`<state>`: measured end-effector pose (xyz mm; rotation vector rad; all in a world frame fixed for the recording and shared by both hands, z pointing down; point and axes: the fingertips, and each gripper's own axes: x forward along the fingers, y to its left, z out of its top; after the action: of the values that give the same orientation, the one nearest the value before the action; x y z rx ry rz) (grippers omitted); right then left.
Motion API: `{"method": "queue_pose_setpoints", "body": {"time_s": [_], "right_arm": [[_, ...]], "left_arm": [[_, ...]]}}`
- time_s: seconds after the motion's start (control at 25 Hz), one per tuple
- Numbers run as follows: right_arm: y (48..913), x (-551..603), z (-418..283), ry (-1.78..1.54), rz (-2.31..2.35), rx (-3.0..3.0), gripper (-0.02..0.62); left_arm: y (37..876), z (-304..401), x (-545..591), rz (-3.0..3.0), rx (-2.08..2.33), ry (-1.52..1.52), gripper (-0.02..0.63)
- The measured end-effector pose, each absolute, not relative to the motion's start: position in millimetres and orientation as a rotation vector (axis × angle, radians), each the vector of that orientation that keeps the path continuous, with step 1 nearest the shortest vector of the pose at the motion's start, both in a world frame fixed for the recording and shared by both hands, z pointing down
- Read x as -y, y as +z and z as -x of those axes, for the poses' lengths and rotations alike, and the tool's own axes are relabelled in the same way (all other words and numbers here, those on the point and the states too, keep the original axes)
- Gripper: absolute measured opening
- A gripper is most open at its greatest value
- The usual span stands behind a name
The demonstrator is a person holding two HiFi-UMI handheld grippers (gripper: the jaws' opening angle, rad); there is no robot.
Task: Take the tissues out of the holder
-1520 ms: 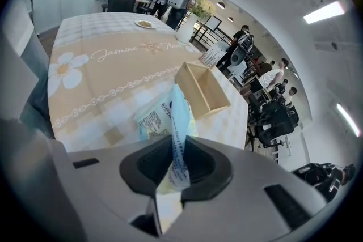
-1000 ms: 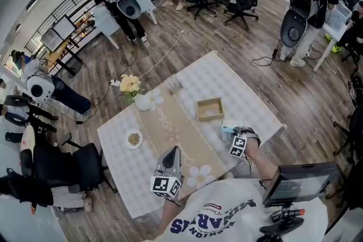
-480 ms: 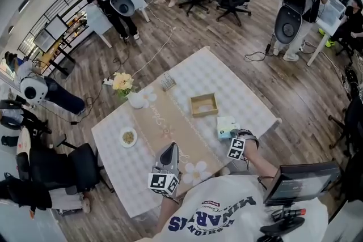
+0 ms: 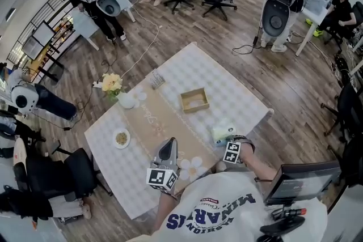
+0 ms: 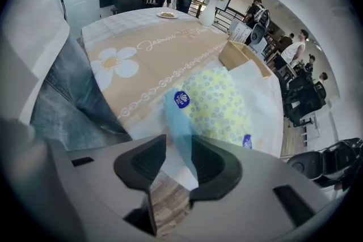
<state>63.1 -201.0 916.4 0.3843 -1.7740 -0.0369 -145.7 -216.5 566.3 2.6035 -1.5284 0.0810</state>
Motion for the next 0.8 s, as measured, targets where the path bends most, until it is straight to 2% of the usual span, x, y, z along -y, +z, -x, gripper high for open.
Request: {"method": "queue_pose_setpoints", "body": {"time_s": [0.4,0.8], "right_arm": [[944,150,-61,0.057,-0.233,1.730,0.144],[946,162,-54,0.022,-0.235,1.718,0.143]], "left_arm": [[571,152,207,-2.593,1.518,0.094,0.003],[567,158,204,-2.591,1.542,0.086,0.003]]}}
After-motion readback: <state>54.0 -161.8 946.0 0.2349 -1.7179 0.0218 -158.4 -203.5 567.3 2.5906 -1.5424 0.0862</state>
